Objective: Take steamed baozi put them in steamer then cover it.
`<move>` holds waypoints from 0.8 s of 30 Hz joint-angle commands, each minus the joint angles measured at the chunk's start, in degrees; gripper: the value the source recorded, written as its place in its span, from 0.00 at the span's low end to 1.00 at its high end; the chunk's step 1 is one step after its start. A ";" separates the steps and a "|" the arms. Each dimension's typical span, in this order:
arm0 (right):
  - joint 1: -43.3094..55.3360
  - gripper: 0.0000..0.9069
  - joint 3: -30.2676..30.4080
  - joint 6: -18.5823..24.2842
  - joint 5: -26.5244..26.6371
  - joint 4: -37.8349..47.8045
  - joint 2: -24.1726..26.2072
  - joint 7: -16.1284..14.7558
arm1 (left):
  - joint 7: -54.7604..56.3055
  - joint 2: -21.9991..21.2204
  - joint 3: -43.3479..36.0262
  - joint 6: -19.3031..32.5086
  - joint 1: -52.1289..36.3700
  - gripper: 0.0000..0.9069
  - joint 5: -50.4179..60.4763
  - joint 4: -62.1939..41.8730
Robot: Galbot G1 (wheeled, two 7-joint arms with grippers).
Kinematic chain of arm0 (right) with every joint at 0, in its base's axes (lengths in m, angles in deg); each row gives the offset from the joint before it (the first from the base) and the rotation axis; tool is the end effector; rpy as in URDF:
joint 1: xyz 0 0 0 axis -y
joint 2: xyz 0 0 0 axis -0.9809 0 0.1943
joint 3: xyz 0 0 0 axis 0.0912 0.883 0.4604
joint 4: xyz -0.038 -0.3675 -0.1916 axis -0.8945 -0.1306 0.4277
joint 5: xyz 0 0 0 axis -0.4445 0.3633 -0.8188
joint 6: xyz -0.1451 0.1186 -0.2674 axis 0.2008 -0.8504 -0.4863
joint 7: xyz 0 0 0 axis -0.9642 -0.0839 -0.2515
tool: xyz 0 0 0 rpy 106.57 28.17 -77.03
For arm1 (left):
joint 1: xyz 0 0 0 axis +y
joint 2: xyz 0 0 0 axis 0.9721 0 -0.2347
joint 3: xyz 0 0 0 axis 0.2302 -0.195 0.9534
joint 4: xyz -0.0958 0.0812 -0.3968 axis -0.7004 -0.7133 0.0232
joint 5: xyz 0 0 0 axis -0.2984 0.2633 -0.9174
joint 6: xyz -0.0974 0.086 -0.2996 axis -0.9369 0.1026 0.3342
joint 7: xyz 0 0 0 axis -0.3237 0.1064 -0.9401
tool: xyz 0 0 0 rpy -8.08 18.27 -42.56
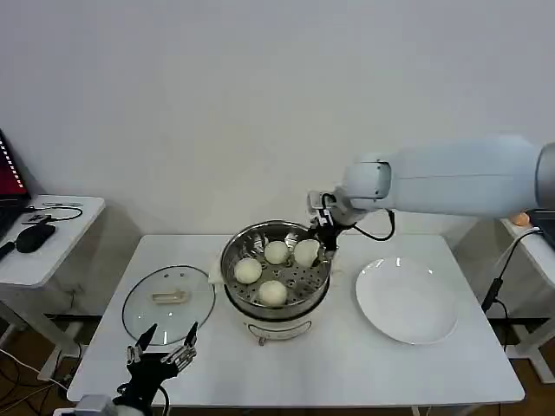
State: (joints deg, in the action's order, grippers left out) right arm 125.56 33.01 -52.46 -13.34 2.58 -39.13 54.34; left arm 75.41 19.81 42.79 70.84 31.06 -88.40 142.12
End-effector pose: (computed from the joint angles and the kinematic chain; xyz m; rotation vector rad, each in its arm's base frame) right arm 0.5638 0.0150 -0.0132 1.4000 -1.5323 1.3766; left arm 0.0514 0.0913 -0.2695 -0.0836 -2.8429 0.2013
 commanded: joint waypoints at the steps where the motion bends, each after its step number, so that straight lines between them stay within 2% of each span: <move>1: -6.38 0.82 -2.55 -0.93 0.89 4.42 -1.93 1.14 | 0.08 0.05 0.03 -0.11 -0.01 1.00 -0.18 0.08; 24: -9.73 0.81 -3.75 -2.31 -0.56 5.39 -0.39 1.45 | 0.12 -0.11 0.13 -0.37 0.68 1.00 -0.53 1.09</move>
State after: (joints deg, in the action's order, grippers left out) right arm 116.92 29.61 -54.43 -13.58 7.45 -39.60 55.56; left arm 75.55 19.71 42.89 70.44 31.68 -88.93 143.18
